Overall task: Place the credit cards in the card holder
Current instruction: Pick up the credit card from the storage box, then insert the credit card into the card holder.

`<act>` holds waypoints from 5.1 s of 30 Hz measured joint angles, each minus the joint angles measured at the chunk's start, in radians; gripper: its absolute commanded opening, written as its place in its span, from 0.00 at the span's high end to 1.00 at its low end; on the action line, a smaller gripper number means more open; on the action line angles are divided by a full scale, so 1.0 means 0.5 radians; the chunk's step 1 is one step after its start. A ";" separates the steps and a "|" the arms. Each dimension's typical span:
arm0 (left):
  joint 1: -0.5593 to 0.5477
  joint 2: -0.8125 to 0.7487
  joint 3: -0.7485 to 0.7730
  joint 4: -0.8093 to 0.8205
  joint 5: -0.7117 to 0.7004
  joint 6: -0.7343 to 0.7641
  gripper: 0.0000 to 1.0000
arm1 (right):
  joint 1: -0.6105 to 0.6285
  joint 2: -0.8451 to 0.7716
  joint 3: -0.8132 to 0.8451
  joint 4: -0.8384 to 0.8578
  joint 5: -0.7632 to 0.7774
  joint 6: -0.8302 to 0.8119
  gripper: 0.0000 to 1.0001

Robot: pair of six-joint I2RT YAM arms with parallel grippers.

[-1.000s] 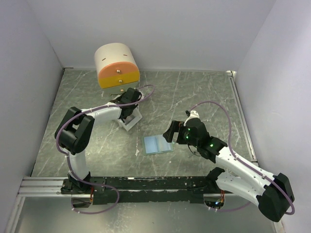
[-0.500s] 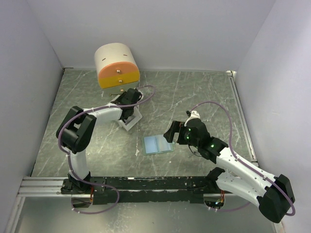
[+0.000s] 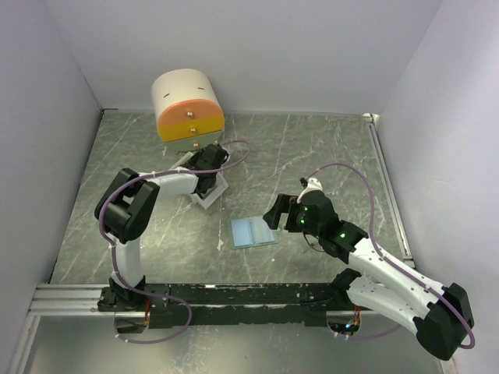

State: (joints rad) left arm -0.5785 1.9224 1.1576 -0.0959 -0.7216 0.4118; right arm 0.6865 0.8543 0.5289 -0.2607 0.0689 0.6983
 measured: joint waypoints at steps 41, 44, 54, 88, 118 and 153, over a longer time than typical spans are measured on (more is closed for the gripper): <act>0.000 -0.001 -0.002 0.004 -0.092 0.060 0.61 | 0.000 -0.011 0.000 0.000 -0.002 0.000 0.04; 0.000 -0.002 -0.002 0.003 -0.091 0.060 0.63 | 0.000 -0.011 0.000 0.000 -0.002 0.001 0.04; 0.000 -0.002 -0.002 0.002 -0.091 0.061 0.66 | 0.000 -0.011 0.000 0.001 -0.002 0.001 0.04; -0.001 -0.106 0.127 -0.340 0.078 -0.134 0.93 | 0.000 -0.015 0.000 0.002 -0.034 0.001 0.04; -0.001 -0.938 0.254 -0.839 1.263 -1.514 0.93 | 0.000 0.482 -0.008 0.014 -0.018 -0.106 0.47; -0.417 -0.965 -0.794 0.193 1.910 -2.641 0.93 | -0.002 0.807 0.027 0.162 0.101 -0.206 1.00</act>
State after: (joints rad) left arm -0.7868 1.4399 0.7605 0.0006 0.2337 -0.9089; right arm 0.6853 1.2579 0.5423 -0.1799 0.1192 0.5953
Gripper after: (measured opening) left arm 0.074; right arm 0.046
